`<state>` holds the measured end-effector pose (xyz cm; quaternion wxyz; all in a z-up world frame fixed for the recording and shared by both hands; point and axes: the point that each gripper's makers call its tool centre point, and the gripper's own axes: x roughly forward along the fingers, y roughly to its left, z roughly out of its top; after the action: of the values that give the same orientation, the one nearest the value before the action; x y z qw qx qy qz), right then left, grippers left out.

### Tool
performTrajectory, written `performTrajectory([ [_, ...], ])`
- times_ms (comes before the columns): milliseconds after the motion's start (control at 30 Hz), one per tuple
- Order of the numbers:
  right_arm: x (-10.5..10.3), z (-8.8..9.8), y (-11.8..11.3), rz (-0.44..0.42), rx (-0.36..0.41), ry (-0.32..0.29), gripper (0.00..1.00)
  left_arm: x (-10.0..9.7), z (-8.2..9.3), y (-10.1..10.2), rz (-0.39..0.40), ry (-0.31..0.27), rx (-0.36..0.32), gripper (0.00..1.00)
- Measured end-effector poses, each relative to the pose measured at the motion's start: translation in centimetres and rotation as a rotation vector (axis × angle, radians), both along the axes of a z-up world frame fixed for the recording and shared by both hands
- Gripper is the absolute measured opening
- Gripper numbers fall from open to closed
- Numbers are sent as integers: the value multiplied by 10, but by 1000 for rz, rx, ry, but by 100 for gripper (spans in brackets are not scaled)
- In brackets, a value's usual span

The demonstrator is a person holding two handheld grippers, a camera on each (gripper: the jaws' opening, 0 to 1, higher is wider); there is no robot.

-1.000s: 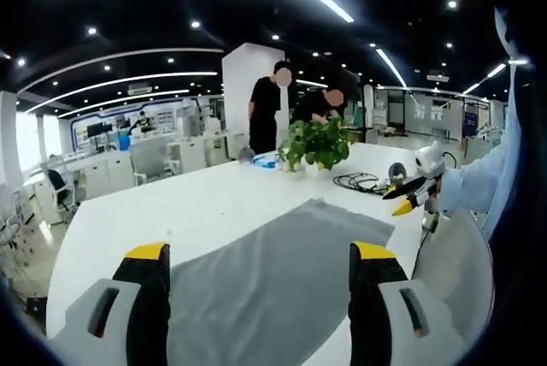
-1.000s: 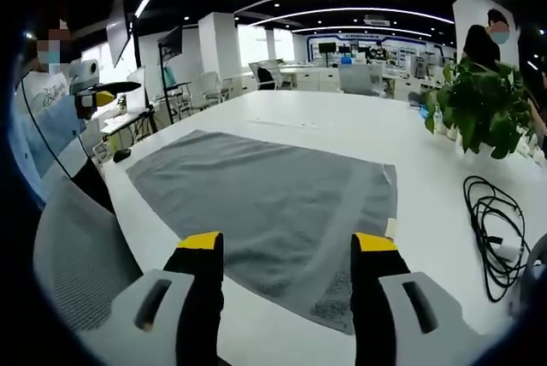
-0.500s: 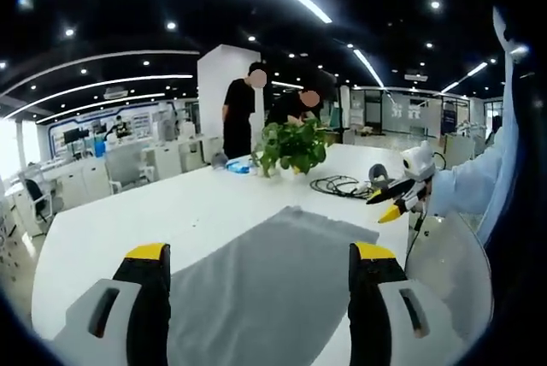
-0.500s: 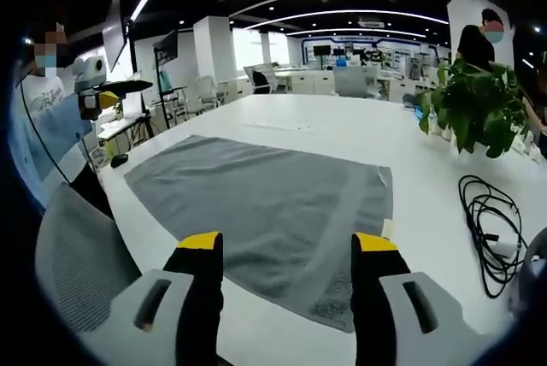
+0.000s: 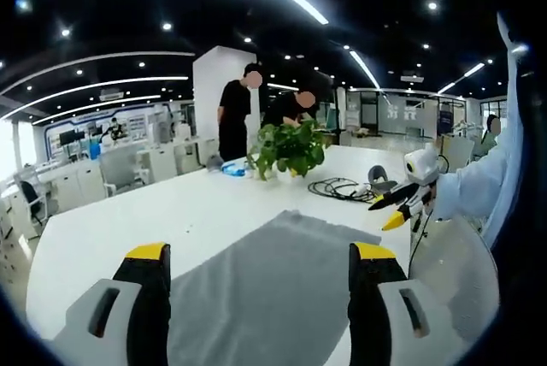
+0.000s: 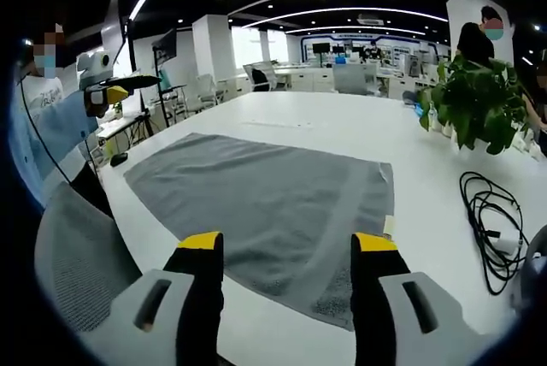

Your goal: Fold the towel on the table until its edges align and the towel forms a compact rectangular stack.

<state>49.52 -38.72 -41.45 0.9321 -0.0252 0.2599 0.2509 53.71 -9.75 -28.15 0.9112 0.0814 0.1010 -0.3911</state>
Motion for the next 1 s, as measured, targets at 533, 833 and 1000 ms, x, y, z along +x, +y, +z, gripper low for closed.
performTrajectory([
  [533, -2, -7, -3, -30, 12, 20, 59, 35, -19, -53, -84, 10, 7, 86],
  [833, -4, -13, -7, -54, 17, 36, 58, 56, -23, -78, -139, 20, 21, 86],
  [1000, -4, -14, -8, -65, 19, 42, 58, 65, -25, -94, -165, 18, 27, 86],
])
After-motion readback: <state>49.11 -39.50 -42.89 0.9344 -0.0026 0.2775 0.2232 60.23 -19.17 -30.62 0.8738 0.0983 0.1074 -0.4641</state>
